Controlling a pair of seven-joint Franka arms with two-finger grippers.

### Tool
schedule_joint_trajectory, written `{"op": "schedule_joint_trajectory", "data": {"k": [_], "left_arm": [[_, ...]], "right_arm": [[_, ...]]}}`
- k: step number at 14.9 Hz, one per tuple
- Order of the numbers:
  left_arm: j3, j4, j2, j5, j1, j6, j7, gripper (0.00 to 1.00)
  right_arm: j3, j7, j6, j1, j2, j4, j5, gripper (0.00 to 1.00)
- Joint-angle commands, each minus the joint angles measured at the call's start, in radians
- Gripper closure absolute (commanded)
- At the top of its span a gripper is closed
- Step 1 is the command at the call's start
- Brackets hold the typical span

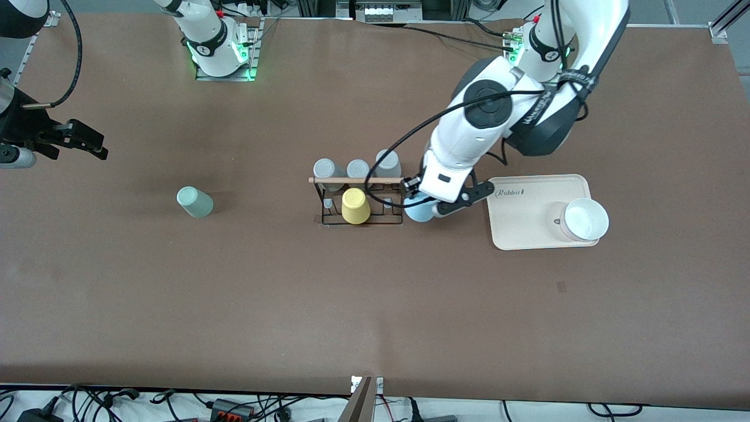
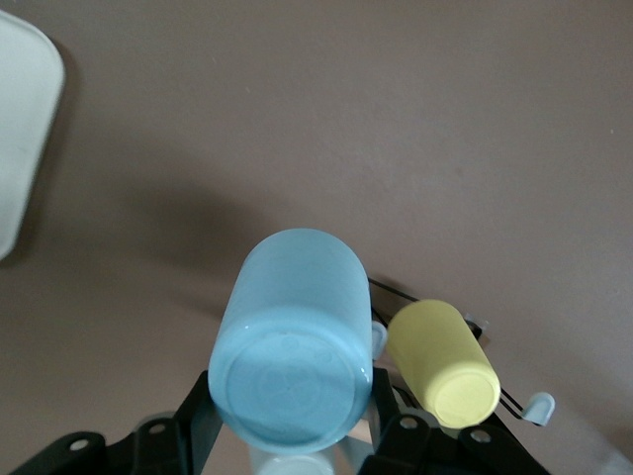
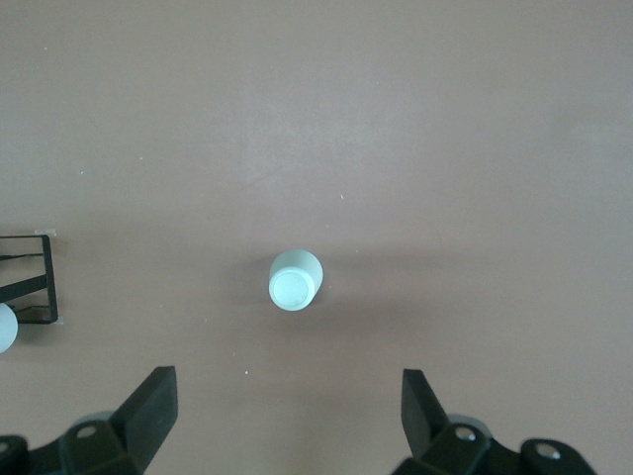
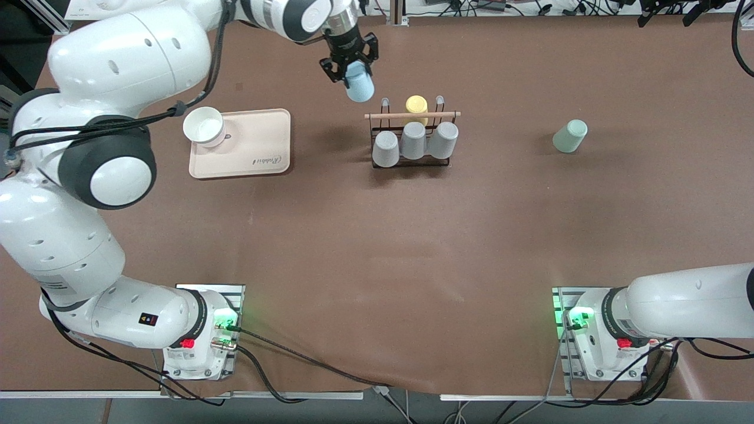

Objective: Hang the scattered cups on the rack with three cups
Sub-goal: 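Carry the light blue cup with the left gripper to the rack, then lower the light blue cup onto the rack beside the yellow cup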

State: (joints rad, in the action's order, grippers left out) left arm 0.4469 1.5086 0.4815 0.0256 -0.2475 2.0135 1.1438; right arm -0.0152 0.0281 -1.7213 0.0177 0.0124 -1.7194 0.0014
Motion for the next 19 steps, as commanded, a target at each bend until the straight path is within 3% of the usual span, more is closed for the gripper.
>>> {"op": "schedule_joint_trajectory", "data": {"k": [1, 5, 11, 19], "left_arm": [[-0.005, -0.119, 0.072, 0.016, -0.05, -0.076, 0.06, 0.49], [-0.011, -0.217, 0.141, 0.019, -0.091, -0.111, 0.091, 0.49], [-0.109, -0.226, 0.203, 0.017, -0.193, -0.099, 0.109, 0.49], [-0.112, -0.225, 0.256, 0.02, -0.216, -0.061, 0.116, 0.47]], "right_arm": [[0.012, 0.016, 0.002, 0.015, -0.012, 0.024, -0.008, 0.0], [0.014, 0.016, 0.005, 0.01, -0.012, 0.024, -0.003, 0.0], [0.014, 0.016, 0.006, 0.011, -0.012, 0.024, -0.001, 0.0], [0.014, 0.016, 0.002, -0.001, -0.016, 0.024, -0.003, 0.0]]}}
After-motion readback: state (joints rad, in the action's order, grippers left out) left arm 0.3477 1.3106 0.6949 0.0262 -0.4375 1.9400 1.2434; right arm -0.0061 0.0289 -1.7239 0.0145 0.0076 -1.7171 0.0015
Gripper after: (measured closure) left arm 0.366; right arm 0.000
